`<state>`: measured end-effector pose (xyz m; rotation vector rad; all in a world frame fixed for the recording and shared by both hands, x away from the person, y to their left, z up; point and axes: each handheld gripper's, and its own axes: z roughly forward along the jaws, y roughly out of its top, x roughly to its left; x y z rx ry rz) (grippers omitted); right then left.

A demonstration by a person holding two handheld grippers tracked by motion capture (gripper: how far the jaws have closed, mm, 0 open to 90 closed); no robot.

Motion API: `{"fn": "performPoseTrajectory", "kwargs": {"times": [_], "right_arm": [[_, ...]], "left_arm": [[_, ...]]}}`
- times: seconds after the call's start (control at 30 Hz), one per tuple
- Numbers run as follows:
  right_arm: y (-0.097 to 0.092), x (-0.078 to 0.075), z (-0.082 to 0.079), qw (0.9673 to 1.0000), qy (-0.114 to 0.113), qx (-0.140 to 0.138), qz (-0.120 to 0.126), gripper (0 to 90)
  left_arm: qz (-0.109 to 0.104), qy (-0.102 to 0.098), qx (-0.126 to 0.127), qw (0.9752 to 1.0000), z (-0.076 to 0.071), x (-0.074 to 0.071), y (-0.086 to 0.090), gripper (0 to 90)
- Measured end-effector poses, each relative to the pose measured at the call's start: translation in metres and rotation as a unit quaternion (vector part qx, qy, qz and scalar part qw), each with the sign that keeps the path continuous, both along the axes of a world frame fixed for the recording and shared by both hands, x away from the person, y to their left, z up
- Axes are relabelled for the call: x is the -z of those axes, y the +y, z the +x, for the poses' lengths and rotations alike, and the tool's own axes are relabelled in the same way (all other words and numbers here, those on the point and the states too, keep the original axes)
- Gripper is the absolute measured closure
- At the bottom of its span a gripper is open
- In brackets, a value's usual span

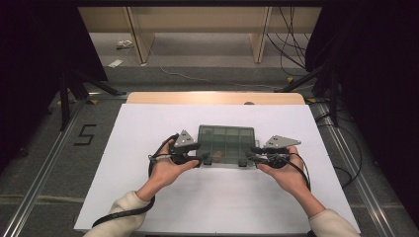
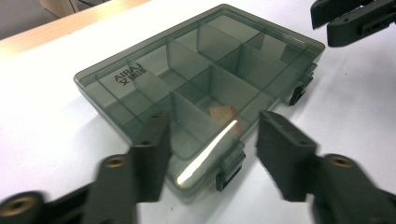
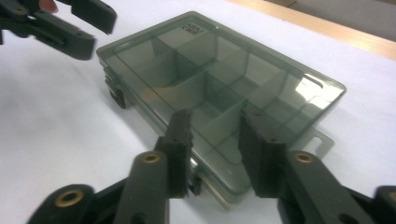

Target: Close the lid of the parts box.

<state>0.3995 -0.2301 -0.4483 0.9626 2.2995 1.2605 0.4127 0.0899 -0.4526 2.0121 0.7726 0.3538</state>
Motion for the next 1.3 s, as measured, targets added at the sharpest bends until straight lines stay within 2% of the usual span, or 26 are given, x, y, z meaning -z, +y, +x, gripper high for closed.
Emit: {"fn": "performPoseTrajectory", "kwargs": {"times": [0.1,0.17,0.27,0.4,0.8,0.9,1.3], "right_arm": [[-0.007,0.001,-0.004,0.9999,-0.006,0.000,0.008,57.4],[-0.010,0.002,-0.006,0.9999,-0.007,-0.001,0.012,53.0],[-0.013,0.004,-0.009,0.9997,-0.008,-0.007,0.021,46.5],[-0.014,0.005,-0.013,0.9995,-0.010,-0.015,0.026,37.5],[-0.024,0.007,-0.024,0.9988,-0.015,-0.019,0.042,26.0],[-0.027,0.007,-0.026,0.9987,-0.017,-0.018,0.044,24.9],[-0.034,0.008,-0.037,0.9986,-0.020,-0.023,0.044,22.7]], "left_arm": [[0.000,-0.006,-0.001,1.0000,-0.007,0.001,0.007,32.1],[0.000,-0.005,-0.005,1.0000,-0.012,0.003,0.012,27.6],[0.001,-0.003,-0.012,0.9999,-0.017,0.006,0.019,23.0],[0.003,-0.011,-0.021,0.9997,-0.022,0.006,0.027,17.3],[0.002,-0.027,-0.025,0.9993,-0.035,0.006,0.052,2.6],[0.002,-0.028,-0.032,0.9991,-0.037,0.005,0.058,0.0],[0.001,-0.033,-0.049,0.9982,-0.045,0.006,0.074,0.0]]}}
